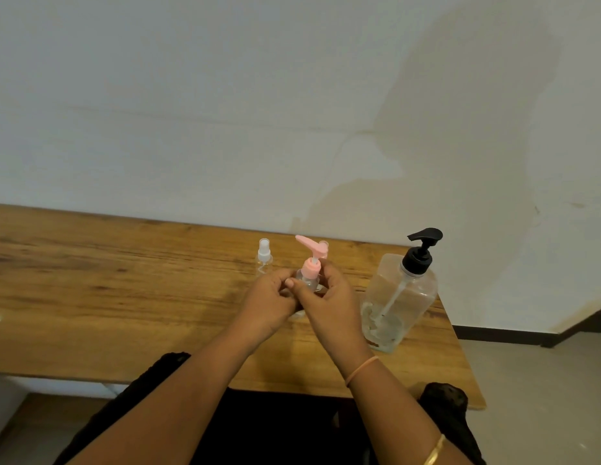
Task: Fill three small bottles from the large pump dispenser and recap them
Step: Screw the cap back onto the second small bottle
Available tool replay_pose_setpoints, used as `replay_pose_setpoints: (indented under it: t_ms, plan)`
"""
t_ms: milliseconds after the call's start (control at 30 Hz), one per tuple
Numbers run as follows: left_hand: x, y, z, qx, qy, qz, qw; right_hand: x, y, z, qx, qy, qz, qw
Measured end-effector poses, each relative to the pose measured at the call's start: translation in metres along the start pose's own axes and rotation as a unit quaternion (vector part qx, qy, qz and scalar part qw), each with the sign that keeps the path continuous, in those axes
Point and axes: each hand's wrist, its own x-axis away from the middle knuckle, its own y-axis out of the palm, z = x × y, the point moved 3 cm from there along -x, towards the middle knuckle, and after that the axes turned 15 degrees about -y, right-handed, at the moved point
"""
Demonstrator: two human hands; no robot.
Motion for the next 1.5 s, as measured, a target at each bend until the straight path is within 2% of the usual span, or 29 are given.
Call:
replay_pose_setpoints:
  t_ms: [100,300,567,700,1000,1333,1500]
  plan:
    - [-0.001,-0.002,-0.004,0.021,-0.007,-0.001,1.0,0.001,0.007,-0.001,0.059,-0.004,0.013,0.998]
    - [-0.004,-0.015,-0.007,0.028,-0.025,0.018,0.999,0.002,0.02,0.004,0.087,0.03,0.021,0.996]
    - [-0.012,-0.048,-0.012,-0.019,-0.039,0.174,0.984,-0.025,0.029,0.02,0.182,0.01,0.011,0.983]
    - [-0.011,-0.053,-0.012,-0.018,-0.054,0.205,0.977,-0.034,0.046,0.036,0.215,0.023,-0.01,0.976]
    - [-0.018,-0.062,-0.008,0.013,-0.034,0.224,0.974,-0.056,0.07,0.066,0.237,0.041,-0.032,0.97]
    - [-0.017,-0.06,-0.01,0.026,-0.021,0.205,0.978,-0.061,0.07,0.075,0.241,0.041,-0.044,0.969]
    - [-0.016,-0.06,-0.009,0.025,-0.026,0.207,0.978,-0.06,0.068,0.07,0.208,0.034,-0.037,0.977]
